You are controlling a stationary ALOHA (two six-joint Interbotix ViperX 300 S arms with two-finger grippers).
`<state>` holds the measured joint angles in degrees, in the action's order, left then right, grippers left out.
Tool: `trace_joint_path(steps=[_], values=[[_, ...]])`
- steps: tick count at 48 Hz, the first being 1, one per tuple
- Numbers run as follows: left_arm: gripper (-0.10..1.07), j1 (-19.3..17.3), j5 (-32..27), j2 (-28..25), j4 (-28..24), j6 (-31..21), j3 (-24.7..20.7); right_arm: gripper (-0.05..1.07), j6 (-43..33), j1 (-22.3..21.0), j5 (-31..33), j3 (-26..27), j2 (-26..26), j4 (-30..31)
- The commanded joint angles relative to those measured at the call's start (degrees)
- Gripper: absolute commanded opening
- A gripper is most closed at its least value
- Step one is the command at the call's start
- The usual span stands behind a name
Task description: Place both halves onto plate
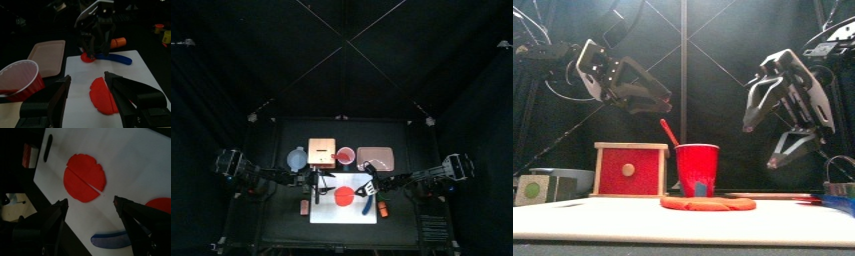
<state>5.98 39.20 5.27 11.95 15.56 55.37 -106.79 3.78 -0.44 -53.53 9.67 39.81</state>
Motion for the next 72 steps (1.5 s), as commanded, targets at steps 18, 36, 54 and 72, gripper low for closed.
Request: trace_joint_path(steps=[18, 36, 54, 72], values=[[0.91, 1.7, 3.2, 4.6, -1.0, -0.2, 2.5, 1.03, -0.4, -1.3, -1.8, 6.0, -9.8, -2.1], [0.91, 2.5, 5.2, 5.4, -0.9, -0.2, 3.6, 1.03, 0.0, -1.0, -3.7, 8.1, -13.4, -9.0], [0.91, 2.5, 5.3, 5.4, -0.9, -0.3, 3.6, 1.03, 0.3, -0.4, -3.9, 10.7, -15.5, -9.0], [0.90, 2.5, 5.3, 5.4, -0.9, -0.3, 3.6, 0.93, 0.3, -0.3, -3.7, 10.6, -15.6, -9.1]])
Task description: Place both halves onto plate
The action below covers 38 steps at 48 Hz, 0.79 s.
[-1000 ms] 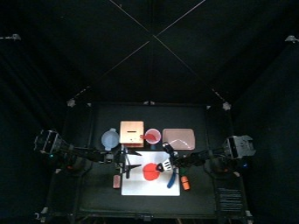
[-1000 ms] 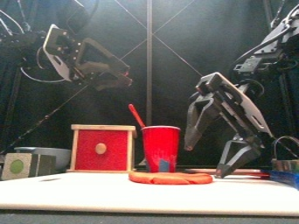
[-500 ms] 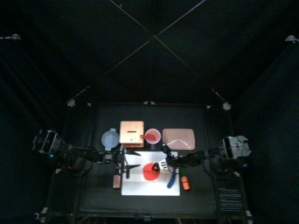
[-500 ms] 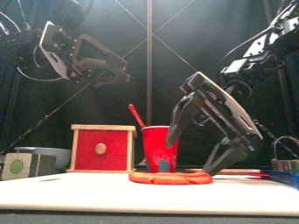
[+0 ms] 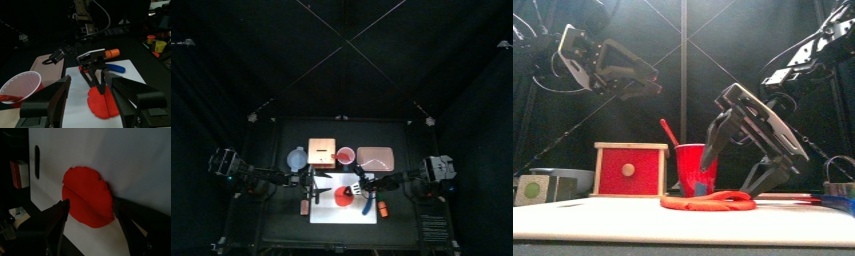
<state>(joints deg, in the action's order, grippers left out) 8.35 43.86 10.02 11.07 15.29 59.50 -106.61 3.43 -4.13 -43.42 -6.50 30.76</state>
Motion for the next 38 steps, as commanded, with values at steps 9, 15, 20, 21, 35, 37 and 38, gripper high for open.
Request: trace_joint_path(steps=[9, 15, 20, 21, 35, 37, 38], values=[[0.91, 0.1, 0.6, 0.6, 0.0, 0.0, -0.3, 0.76, 0.1, 0.2, 0.4, 0.5, 0.4, -0.1], [0.91, 0.1, 0.6, 0.7, 0.1, 0.0, -0.3, 0.68, 0.2, 0.4, 0.6, 0.7, 0.4, 0.1], [0.91, 0.1, 0.6, 0.6, 0.0, 0.0, -0.3, 0.64, 0.2, 0.5, 0.6, 0.8, 0.8, 0.2], [0.91, 0.1, 0.6, 0.7, 0.0, 0.0, -0.2, 0.63, 0.2, 0.5, 0.6, 0.7, 0.9, 0.2], [0.91, 0.1, 0.6, 0.6, 0.0, 0.0, -0.2, 0.59, 0.4, 0.4, 1.1, 1.6, 5.4, 1.8], [0.91, 0.1, 0.6, 0.7, 0.0, 0.0, -0.2, 0.59, 0.4, 0.4, 1.6, 1.6, 6.6, 2.5], [0.91, 0.1, 0.6, 0.7, 0.0, 0.0, -0.2, 0.59, 0.4, 0.4, 1.7, 1.6, 7.0, 2.7]])
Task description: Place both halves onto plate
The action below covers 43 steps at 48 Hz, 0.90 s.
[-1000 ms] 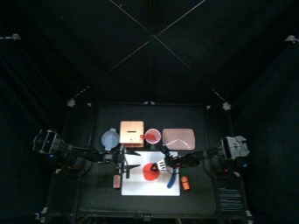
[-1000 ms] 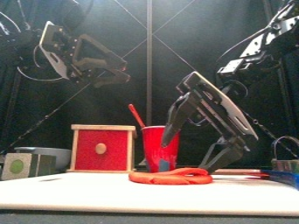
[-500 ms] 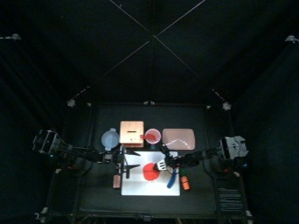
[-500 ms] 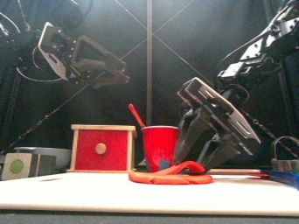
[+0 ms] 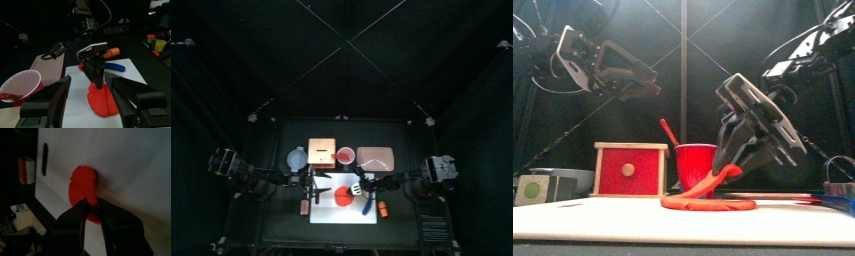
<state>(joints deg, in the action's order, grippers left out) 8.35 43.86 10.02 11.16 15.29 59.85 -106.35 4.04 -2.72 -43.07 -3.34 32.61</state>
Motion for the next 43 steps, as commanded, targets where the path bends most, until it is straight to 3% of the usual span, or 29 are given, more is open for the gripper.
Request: trace_joint_path(steps=[1, 16, 28, 34, 43], values=[[0.91, 0.1, 0.6, 0.6, -0.1, 0.0, -0.6, 0.59, 0.2, -0.3, 0.4, 1.1, 4.5, 1.0], [0.91, 0.1, 0.6, 0.7, 0.1, 0.0, -0.5, 0.59, 0.3, -1.8, 4.7, -1.0, 15.3, 5.4], [0.91, 0.1, 0.6, 0.6, 0.2, 0.0, -0.3, 0.59, 0.4, -6.2, 9.5, -7.2, 26.5, 10.2], [0.91, 0.1, 0.6, 0.6, 0.2, 0.0, -0.3, 0.59, 0.4, -10.1, 10.8, -11.3, 31.9, 13.1], [0.91, 0.1, 0.6, 0.4, 0.2, 0.0, -0.4, 0.59, 0.4, -19.6, 10.6, -17.5, 37.4, 18.3]])
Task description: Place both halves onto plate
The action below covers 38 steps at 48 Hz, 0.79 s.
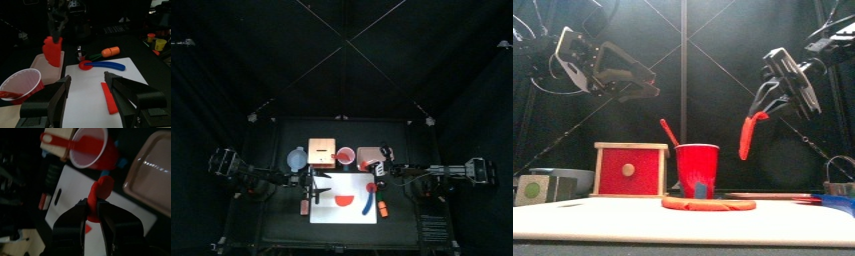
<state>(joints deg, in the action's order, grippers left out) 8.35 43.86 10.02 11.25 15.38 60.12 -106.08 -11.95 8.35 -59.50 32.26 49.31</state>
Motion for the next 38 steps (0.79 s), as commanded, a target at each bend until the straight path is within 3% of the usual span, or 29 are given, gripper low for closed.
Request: trace_joint_path(steps=[1, 7, 16, 30, 38], values=[[0.91, 0.1, 0.6, 0.4, 0.1, -0.1, -0.7, 0.59, 0.1, -4.7, -0.5, -1.5, 1.9, 2.0], [0.91, -0.1, 0.6, 0.4, 0.1, -0.1, -0.7, 0.59, 0.1, -9.8, -2.8, -3.7, 1.2, 4.4], [0.91, -0.3, 0.6, 0.2, 0.1, -0.1, -0.5, 0.60, 0.0, -14.1, -7.4, -5.0, -2.3, 5.3], [0.90, -0.4, 0.6, 0.1, 0.1, -0.1, -0.4, 0.62, 0.0, -17.0, -8.3, -6.9, -5.2, 6.9], [0.91, -0.4, 0.6, 0.1, 0.1, -0.1, -0.4, 0.71, 0.0, -17.7, -7.2, -9.3, -4.6, 6.9]])
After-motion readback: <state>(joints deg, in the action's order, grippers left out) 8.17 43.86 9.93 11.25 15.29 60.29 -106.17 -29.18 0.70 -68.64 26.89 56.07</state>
